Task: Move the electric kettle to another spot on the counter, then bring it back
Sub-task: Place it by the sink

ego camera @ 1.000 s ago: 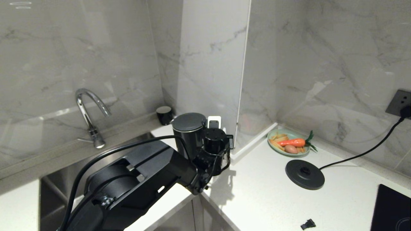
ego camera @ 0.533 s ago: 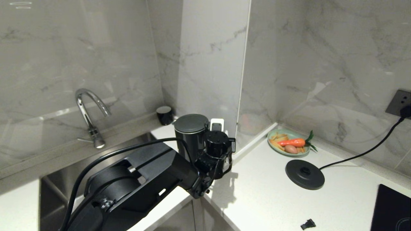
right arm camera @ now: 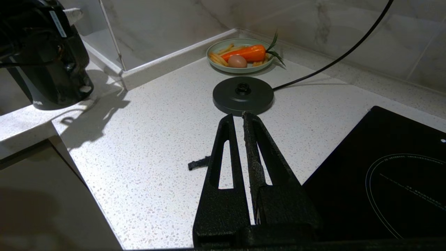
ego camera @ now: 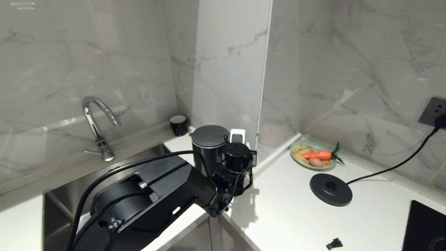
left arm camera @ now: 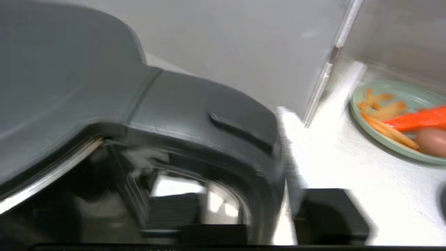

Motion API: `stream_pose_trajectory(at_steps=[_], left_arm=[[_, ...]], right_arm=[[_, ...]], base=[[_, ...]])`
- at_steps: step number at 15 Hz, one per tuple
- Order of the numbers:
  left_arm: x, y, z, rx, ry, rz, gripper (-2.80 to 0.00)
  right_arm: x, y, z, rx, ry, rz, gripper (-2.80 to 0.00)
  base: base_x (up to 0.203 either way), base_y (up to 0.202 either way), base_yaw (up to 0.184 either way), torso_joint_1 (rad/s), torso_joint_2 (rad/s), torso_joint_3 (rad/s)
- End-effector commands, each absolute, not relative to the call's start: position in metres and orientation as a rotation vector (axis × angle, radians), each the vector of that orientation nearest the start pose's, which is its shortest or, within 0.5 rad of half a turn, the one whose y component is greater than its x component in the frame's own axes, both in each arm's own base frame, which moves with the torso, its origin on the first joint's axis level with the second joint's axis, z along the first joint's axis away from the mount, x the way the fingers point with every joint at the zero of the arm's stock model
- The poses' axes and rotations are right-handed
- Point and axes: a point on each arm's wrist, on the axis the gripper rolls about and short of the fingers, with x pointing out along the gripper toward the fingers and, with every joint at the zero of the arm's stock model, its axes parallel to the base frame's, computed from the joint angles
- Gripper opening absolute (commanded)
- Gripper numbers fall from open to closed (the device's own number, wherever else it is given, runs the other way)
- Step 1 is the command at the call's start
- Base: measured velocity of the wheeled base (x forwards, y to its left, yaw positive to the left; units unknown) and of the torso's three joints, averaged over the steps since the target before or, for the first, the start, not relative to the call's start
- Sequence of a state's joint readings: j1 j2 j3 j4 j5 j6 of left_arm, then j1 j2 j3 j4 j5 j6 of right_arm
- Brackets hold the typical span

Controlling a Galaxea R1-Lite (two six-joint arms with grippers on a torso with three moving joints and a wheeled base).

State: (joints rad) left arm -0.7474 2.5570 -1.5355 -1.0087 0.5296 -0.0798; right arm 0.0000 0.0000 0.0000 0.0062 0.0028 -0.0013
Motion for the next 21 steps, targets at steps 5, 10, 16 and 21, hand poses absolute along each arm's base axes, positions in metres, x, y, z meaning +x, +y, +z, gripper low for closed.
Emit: stream_pose_trajectory(at_steps=[5,10,16,21], left_arm=[[0.378,-0.334,0.061,-0.086,0.004,-0.21,0.0],[0.373,-0.335,0.057,-0.075,0.022,-0.222,0.0],[0.361,-0.343,0.054,-0.067,0.037,-0.252,0.0],[0.35,-0.347,0.048,-0.049,0.065,-0.267,0.0]], right_arm=[[-0.023,0.0,0.075,-0.002,0.006,0.005,-2.8],[-0.023,0.0,0.075,-0.002,0.006,0.003,-2.8],[-0.023,0.0,0.075,-0.002,0.006,0.004,-2.8],[-0.023,0.0,0.075,-0.002,0.006,0.004,-2.8]], base=[[0.0,0.0,0.0,0.0,0.0,0.0],[0.0,0.0,0.0,0.0,0.0,0.0],[0.0,0.0,0.0,0.0,0.0,0.0],[0.0,0.0,0.0,0.0,0.0,0.0]])
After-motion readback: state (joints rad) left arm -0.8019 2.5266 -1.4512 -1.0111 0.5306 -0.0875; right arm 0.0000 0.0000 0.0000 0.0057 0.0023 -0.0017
